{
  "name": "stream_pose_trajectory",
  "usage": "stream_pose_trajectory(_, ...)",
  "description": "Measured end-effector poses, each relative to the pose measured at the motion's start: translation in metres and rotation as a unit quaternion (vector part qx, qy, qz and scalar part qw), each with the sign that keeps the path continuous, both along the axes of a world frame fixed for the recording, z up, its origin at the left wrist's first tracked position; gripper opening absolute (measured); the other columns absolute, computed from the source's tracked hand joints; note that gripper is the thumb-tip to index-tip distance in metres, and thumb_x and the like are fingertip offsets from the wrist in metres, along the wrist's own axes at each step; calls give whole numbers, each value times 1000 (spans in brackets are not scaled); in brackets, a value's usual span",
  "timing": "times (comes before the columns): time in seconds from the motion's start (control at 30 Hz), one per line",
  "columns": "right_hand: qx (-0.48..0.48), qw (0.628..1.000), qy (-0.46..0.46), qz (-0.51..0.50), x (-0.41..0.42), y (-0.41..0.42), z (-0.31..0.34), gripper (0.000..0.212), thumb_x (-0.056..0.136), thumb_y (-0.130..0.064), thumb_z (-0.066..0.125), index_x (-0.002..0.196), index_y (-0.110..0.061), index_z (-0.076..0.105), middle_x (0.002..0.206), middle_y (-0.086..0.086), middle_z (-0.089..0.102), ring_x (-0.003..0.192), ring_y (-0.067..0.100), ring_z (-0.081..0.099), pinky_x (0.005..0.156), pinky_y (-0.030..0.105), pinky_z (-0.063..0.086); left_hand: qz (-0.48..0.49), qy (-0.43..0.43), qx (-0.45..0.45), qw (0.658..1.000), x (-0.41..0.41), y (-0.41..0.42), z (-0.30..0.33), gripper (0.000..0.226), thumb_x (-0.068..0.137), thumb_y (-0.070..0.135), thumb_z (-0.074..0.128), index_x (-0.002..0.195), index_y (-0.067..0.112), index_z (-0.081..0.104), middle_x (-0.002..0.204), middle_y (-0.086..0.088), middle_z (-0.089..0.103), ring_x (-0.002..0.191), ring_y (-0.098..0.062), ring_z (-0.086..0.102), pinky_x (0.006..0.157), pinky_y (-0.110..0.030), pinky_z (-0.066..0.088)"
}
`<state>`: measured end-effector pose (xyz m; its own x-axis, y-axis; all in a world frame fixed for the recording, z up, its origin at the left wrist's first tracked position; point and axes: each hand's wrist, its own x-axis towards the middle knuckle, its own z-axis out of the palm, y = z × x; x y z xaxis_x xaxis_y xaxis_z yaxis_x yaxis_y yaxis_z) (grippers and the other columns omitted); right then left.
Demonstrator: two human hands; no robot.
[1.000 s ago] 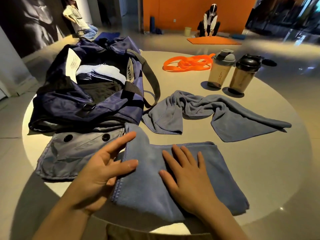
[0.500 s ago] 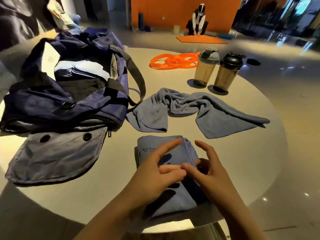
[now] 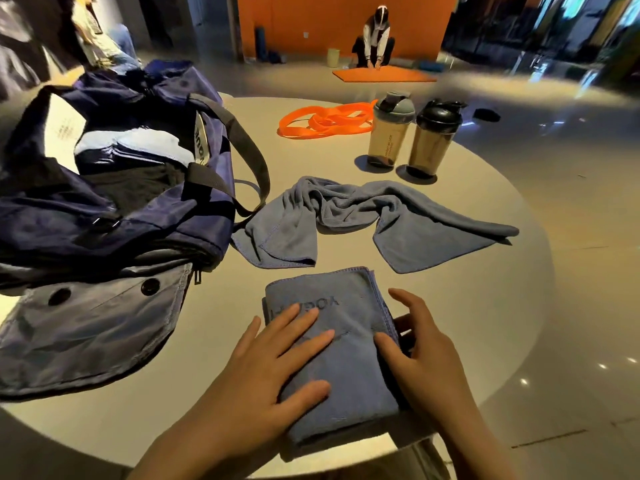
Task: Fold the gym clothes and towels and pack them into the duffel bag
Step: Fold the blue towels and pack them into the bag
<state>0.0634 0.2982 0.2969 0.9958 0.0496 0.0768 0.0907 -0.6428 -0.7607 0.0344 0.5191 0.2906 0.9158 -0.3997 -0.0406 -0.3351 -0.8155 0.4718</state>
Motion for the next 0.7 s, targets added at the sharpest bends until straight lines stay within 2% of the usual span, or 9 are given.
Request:
stream_pose_trajectory(0.17,-28,1000,-4,3,1,-2,-1,49,95,-31,54,134,-46,28,89,-28,46,75,-1,56,64,9,40,-11,3,26,1000,-5,0,7,71,68,90,-5,135,67,-2,145,39,-28,134,10,-31,116,-34,-18)
stream_pose_trajectory(0.27,-35,999,-4,13,1,-2,2,51,95,-31,53,138,-41,28,90,-28,44,75,-2,54,65,8,39,-29,0,50,998,-9,-4,12,70,66,91,-6,132,70,-13,142,37,-36,132,7,-37,112,-33,-24)
stream_pose_trajectory(0.33,-30,999,-11,9,2,-2,2,53,94,-31,55,139,-39,29,94,-26,45,77,-5,52,65,6,38,-40,-6,60,997,-11,-6,14,71,65,93,-2,129,69,-24,141,35,-39,131,5,-40,110,-34,-24)
stream_pose_trajectory(0.37,-34,999,-20,3,2,-2,1,53,93,-32,57,140,-37,31,99,-21,46,79,-6,50,66,5,37,-39,-7,58,998,-11,-6,12,72,67,93,3,130,69,-23,142,35,-37,132,5,-38,111,-35,-21)
stream_pose_trajectory(0.43,-65,996,-59,-7,0,-2,-3,51,92,-33,59,138,-34,37,111,-13,47,83,-5,48,67,4,36,-44,-62,50,996,-11,-3,3,76,73,92,19,141,64,-1,156,28,-14,143,-1,-18,113,-40,-5)
stream_pose_trajectory(0.5,-101,986,-133,-5,-6,-6,-7,39,90,-37,61,127,-31,49,118,-6,51,87,2,53,70,4,38,-61,-116,57,990,-14,-1,-3,83,77,87,34,148,45,25,159,8,19,147,-15,11,108,-42,15)
stream_pose_trajectory(0.6,-166,949,-262,61,-22,-17,-10,25,84,-37,64,106,-24,59,113,0,57,93,15,58,73,16,47,-80,-214,3,973,-24,-1,-15,65,84,71,46,139,35,45,150,2,39,140,-20,33,109,-40,23)
stream_pose_trajectory(0.63,-163,942,-275,102,-28,-23,-12,23,82,-30,65,104,-25,60,114,-3,57,96,13,57,73,22,51,-69,-239,-23,968,-27,0,-17,58,85,65,50,134,34,49,144,3,45,135,-19,39,110,-38,24)
stream_pose_trajectory(0.7,-117,949,-239,167,-40,-36,-13,35,77,-20,58,110,-32,59,120,-16,55,109,6,55,81,29,51,-46,-261,-50,963,-31,1,-21,51,85,59,52,128,32,53,134,4,52,129,-16,45,111,-34,27)
